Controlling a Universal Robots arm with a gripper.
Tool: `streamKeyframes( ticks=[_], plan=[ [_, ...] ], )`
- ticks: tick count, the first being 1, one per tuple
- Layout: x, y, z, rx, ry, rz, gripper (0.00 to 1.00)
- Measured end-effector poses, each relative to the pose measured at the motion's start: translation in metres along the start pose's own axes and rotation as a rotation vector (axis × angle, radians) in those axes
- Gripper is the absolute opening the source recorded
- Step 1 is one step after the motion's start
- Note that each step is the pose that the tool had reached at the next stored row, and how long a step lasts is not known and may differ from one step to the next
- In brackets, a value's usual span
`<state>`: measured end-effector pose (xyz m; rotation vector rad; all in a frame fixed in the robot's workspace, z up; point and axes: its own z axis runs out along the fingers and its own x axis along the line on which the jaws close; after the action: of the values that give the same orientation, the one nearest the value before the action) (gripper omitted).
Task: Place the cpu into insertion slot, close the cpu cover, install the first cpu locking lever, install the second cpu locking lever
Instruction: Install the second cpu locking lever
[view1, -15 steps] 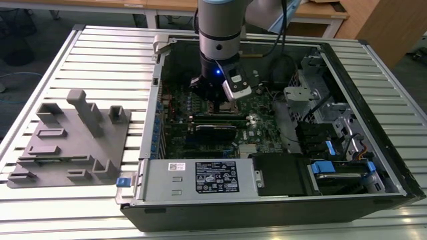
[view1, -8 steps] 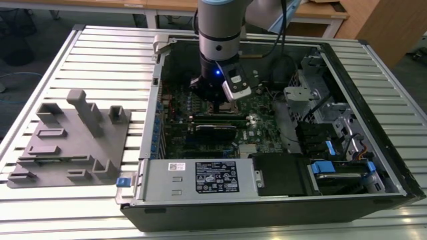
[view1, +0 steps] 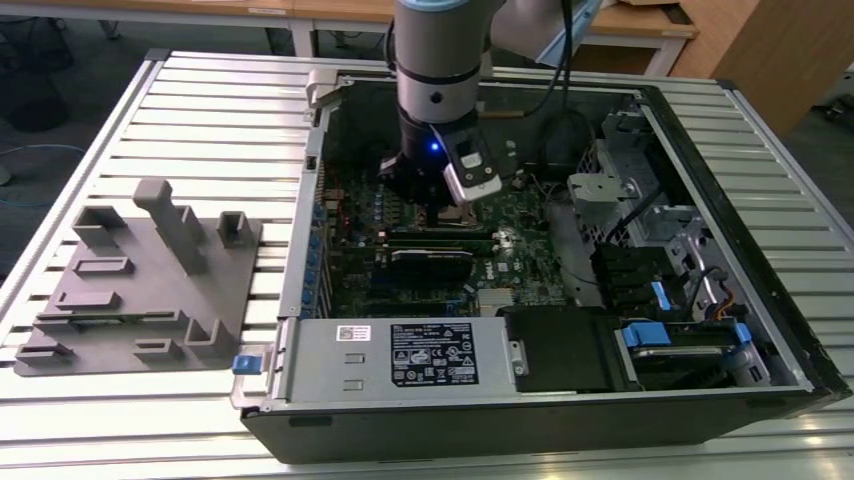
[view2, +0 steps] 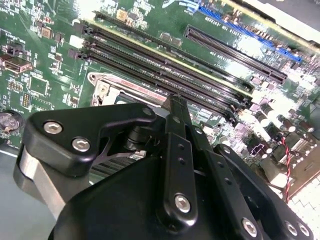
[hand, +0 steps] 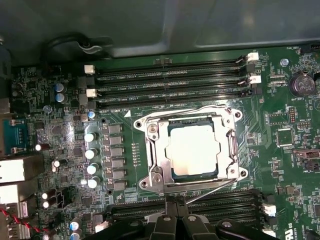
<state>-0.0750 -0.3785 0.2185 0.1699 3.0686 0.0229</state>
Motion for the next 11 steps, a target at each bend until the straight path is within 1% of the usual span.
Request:
streamKeyframes(
  ticks=[5,8,11],
  plan=[
    [0.0024,-0.0018,0.0003,-0.0004,-0.0029,0.000,0.10],
    [0.0072,-0.0027,0.0021,-0.0010,-0.0048,0.000,0.10],
    [0.0106,-0.0034,0.0052,-0.0017,-0.0050,0.000,0.10]
  ],
)
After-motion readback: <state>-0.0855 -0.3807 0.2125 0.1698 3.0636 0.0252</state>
